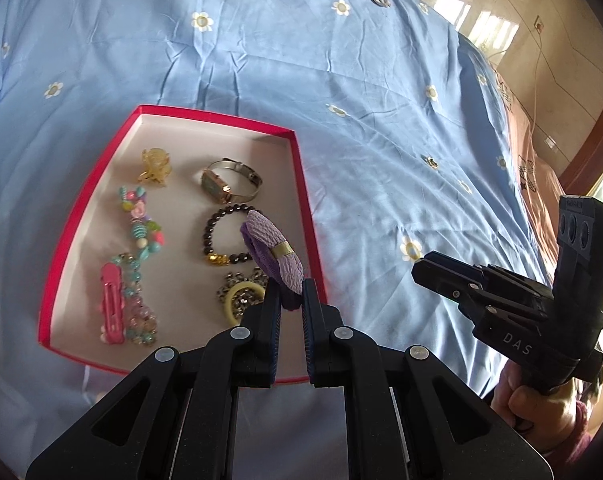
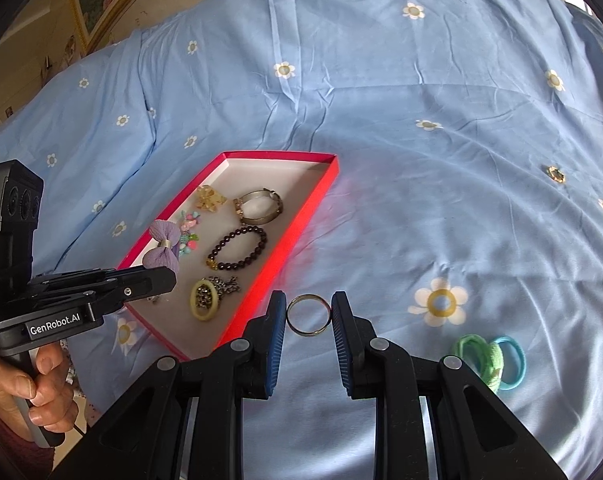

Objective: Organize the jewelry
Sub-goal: 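Carry the purple bow tie and gold ring with both grippers into the red box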

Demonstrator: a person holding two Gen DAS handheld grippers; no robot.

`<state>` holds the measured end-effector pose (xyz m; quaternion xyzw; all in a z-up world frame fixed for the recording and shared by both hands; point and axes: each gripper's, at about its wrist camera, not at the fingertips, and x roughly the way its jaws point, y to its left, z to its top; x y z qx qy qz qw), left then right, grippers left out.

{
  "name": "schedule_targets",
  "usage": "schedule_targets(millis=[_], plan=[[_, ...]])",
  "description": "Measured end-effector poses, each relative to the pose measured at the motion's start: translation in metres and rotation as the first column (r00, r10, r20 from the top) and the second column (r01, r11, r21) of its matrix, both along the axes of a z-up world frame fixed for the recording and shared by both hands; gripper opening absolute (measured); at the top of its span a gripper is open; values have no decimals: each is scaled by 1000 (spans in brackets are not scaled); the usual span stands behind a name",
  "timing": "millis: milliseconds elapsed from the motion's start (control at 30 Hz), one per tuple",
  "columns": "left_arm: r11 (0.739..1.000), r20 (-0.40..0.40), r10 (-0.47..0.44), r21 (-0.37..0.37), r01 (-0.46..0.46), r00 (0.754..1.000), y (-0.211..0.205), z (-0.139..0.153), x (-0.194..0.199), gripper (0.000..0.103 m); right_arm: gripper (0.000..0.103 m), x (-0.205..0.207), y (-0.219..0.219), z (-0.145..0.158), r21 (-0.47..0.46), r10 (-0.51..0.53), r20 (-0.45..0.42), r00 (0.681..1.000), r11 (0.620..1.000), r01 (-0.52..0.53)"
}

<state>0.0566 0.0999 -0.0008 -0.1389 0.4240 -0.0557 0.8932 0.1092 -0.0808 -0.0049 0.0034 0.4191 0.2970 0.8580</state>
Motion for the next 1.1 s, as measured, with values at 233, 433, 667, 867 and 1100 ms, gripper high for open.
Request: schedule_targets(millis=[233,433,667,867,1100], plan=[[999,-1,42,7,-42,999,20,-2,-13,9,23,-5,16,0,3,35,-5,999,999,-35],[996,-8,85,14,-85,996,40,-6,-24,9,23,-9,29,0,3,66,-10,998,998,-66],[993,-17,114,14,-114,993,55,-11,-28,9,23,-11,44,-2,7,100,-19,995,995,-100],[993,-22,120,15,-120,993,59,-13,-27,9,23,-10,56,-4,9,122,-26,992,993,-121],[994,-36,110,20,-109,993,60,-17,-19,9,23,-7,70,-7,13,146,-32,989,989,-146]])
